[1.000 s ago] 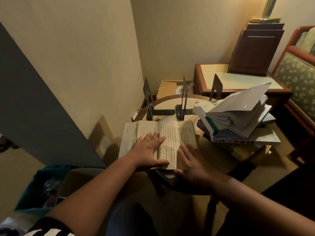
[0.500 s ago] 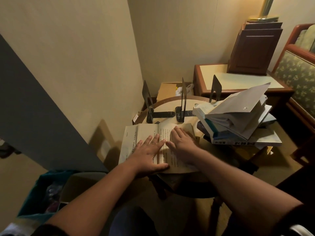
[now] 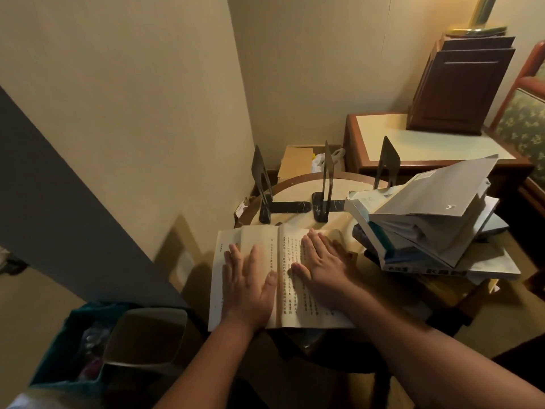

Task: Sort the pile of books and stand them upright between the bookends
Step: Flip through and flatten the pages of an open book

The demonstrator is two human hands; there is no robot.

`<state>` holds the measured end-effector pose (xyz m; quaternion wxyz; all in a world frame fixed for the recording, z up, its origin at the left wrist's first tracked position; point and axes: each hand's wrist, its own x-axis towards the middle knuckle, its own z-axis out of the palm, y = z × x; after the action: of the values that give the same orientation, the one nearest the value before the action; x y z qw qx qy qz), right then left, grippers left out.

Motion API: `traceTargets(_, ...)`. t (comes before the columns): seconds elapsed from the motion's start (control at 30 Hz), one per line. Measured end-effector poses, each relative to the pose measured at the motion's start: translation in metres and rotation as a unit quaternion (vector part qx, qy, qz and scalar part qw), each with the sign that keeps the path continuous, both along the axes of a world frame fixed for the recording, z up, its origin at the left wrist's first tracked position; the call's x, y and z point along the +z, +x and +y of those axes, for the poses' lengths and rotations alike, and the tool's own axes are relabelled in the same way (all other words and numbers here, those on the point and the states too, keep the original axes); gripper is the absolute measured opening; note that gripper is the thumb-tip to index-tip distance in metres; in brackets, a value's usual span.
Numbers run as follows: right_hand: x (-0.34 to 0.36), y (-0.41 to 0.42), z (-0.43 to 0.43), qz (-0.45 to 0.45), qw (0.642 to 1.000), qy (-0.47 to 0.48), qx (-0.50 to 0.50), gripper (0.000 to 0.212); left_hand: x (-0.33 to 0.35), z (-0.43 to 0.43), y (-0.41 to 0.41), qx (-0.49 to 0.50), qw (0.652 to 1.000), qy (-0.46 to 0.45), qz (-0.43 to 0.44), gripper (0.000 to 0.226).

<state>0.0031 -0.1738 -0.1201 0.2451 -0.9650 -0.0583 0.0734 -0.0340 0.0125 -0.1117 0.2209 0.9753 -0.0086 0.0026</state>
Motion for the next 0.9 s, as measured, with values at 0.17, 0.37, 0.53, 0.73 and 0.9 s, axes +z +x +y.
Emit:
traceTargets(0.17,0.002,-0.002,0.004,0.016,0.999,0.03,-0.026,0.079,0.012,0.003,0.011,0.016,0.997,-0.07,0.012,0.061)
traceTargets(0.37,0.032,-0.012,0.0,-0.039,0.994,0.09,-0.058,0.063,0.069,0.009,0.016,0.038,0.964,-0.26,-0.044,0.033)
traceTargets(0.53,0.065,-0.032,0.004,-0.127,0.981,0.146,-0.022,0.045,0.09,-0.009,0.011,0.007,0.898,-0.433,0.073,0.028)
traceTargets(0.73,0.072,-0.032,0.008,-0.042,0.984,0.16,-0.071,0.053,0.071,-0.018,0.011,-0.049,0.923,-0.374,0.074,0.03)
traceTargets(0.9,0.063,-0.044,-0.003,-0.069,0.996,-0.049,-0.013,0.047,0.047,-0.002,0.01,-0.074,0.989,-0.122,-0.04,0.038)
